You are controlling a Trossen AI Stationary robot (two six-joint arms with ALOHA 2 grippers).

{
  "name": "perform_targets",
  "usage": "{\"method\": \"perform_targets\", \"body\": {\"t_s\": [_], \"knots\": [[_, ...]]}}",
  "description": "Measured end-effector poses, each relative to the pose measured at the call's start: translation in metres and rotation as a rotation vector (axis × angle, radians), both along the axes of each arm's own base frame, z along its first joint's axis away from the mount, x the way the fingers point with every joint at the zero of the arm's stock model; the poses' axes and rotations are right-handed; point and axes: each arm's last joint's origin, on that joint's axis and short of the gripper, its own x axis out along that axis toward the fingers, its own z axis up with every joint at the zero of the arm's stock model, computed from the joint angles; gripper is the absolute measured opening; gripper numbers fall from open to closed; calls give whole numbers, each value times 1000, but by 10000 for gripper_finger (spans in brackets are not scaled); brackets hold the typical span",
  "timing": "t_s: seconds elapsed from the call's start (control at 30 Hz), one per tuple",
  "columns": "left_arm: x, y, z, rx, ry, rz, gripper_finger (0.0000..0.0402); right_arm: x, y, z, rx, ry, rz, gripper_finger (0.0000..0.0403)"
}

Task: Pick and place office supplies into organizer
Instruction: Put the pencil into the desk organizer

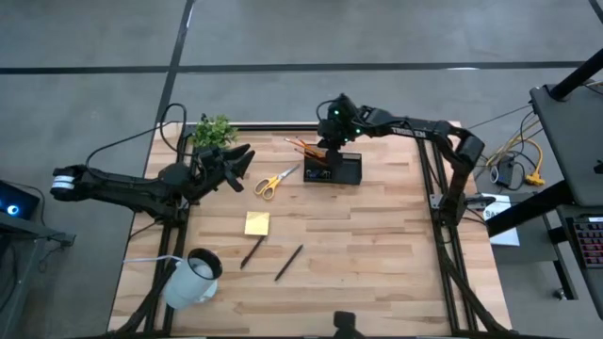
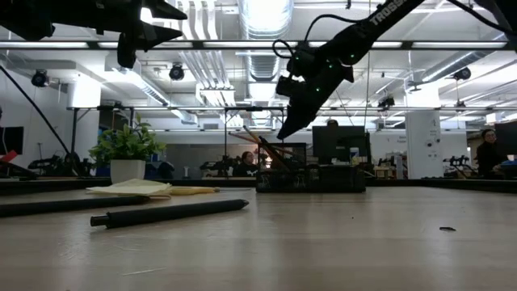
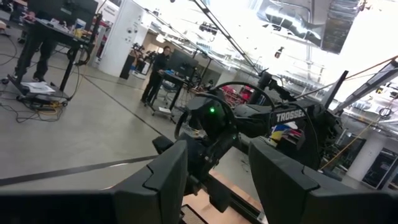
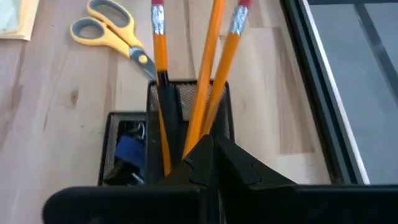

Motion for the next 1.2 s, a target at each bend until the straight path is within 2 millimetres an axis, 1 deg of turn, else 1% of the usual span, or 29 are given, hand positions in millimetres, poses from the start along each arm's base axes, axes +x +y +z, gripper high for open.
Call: {"method": "perform_targets", "body": {"t_s": [0.1,0.33,0.63,0.97,1.2], "knots": [[0,0,0,-1,0,2,157,2,0,-3,6,9,7,8],[0,0,0,-1,1,3,157,-1,3,-8,13,51,33,8],[0,0,0,-3,4,13,157,-2,3,-12,5,58,46,8],[0,0,-1,-3,9,13,157,-6,4,-24,8,81,40,8],[0,0,-1,-3,9,13,157,-6,3,-24,2,71,36,8]]}}
